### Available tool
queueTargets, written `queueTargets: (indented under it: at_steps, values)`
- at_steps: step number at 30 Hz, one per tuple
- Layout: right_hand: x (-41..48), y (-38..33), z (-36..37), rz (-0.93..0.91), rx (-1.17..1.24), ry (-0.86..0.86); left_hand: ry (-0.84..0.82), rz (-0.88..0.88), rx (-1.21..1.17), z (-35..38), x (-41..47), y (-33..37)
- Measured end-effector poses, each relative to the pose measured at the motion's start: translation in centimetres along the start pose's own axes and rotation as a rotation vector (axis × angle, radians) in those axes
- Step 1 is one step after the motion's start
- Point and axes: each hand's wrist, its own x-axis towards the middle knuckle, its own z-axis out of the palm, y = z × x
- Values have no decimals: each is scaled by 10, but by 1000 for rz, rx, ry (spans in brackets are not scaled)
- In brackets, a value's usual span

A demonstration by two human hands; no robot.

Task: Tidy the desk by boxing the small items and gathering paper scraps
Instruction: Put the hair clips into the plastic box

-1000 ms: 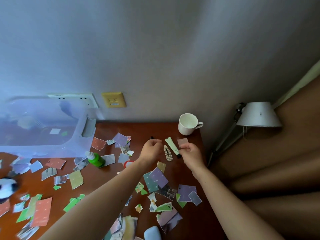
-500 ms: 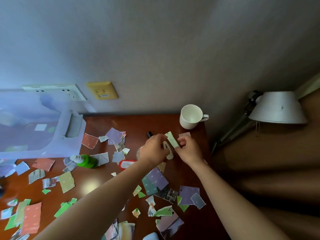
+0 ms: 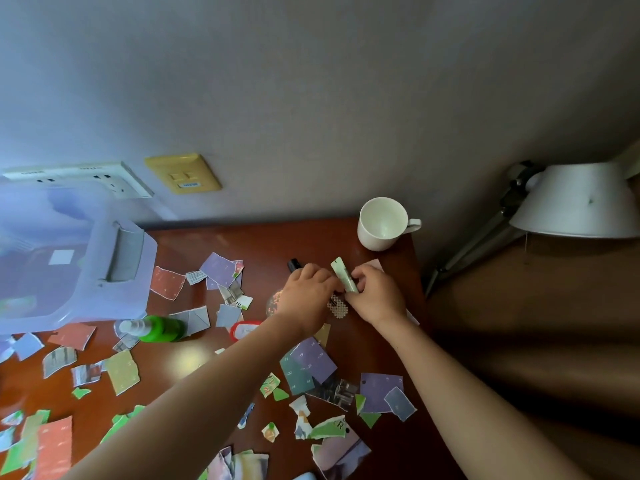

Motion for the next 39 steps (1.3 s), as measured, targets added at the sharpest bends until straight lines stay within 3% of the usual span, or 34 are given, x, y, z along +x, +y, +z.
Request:
queueTargets:
  at_steps: [5,9,16,21,25,32,39]
  values:
    - [-5,3,1,25,55,0,23,-24,59,0,-4,4]
    - [-19,1,-3,68,194,-20,39,-80,-50,-6,-13,8]
    - [-69,-26,-5,172,516,16,183,-323,-414,-23,-57,15]
    - [-105,-61,3,142,671,-34,268,-539,-949,-46,-96,16]
    - [-129,-99,16,94,700,-80,371,-596,-1193,-64,-128,-4]
    - [-158,-174,53,-7,699,-111,540,-645,-1349,-91,-195,-59]
    - [-183,-261,92,-62,718,-106,545,-643,-1340,-130,-252,-133]
